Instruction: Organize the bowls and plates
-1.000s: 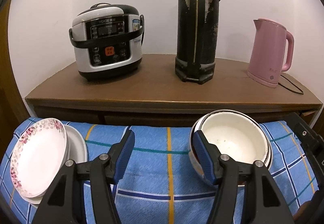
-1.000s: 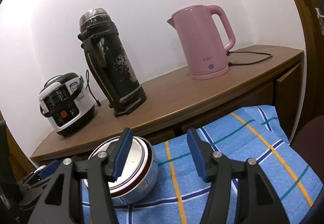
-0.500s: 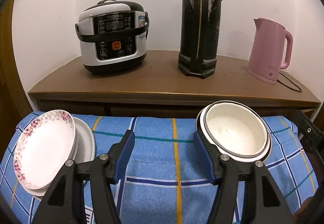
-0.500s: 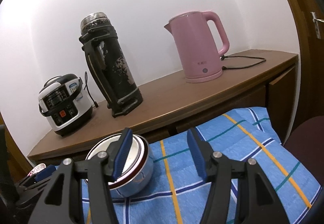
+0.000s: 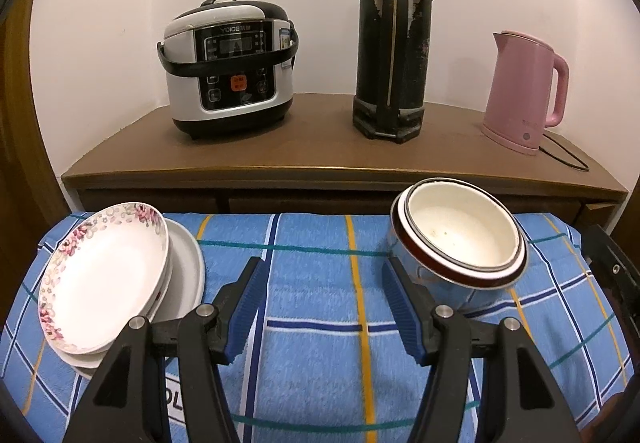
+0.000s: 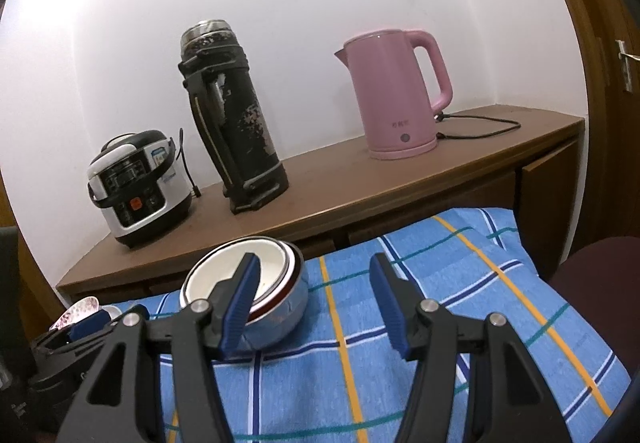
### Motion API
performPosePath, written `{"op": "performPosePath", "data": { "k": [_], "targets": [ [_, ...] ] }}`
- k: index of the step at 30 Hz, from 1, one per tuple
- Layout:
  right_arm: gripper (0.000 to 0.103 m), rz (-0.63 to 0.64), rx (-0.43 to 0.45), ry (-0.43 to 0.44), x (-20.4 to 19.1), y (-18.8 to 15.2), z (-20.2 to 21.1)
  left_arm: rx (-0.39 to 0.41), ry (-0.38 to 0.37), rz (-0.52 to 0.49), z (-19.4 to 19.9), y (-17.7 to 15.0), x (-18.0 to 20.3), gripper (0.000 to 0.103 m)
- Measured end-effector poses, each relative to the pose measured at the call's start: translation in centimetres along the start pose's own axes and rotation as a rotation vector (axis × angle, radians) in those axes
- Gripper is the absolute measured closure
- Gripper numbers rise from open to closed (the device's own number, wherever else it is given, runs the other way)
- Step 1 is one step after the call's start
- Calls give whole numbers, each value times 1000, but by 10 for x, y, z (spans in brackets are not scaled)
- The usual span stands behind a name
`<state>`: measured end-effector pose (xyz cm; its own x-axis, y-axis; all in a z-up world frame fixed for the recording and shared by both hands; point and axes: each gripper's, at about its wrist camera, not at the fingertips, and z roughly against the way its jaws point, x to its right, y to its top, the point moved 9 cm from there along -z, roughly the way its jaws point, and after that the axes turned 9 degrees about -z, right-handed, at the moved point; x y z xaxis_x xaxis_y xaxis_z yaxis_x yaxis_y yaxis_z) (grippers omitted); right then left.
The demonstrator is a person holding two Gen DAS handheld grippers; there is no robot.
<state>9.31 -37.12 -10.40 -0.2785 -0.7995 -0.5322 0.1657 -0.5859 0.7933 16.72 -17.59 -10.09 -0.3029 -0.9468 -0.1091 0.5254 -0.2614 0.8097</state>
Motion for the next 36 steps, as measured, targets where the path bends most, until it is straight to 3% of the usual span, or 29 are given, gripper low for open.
{"op": "performPosePath", "data": {
  "k": [4, 12, 36],
  "targets": [
    [45, 5, -5, 1, -2, -4, 8, -5, -6, -5, 7, -4, 0, 40],
    [35, 12, -26, 16, -9, -14, 26, -13, -19, -18, 18, -9, 0, 40],
    [29, 45, -35, 48, -24, -20, 48, -23, -32, -18, 29, -20, -2, 40]
  ]
}}
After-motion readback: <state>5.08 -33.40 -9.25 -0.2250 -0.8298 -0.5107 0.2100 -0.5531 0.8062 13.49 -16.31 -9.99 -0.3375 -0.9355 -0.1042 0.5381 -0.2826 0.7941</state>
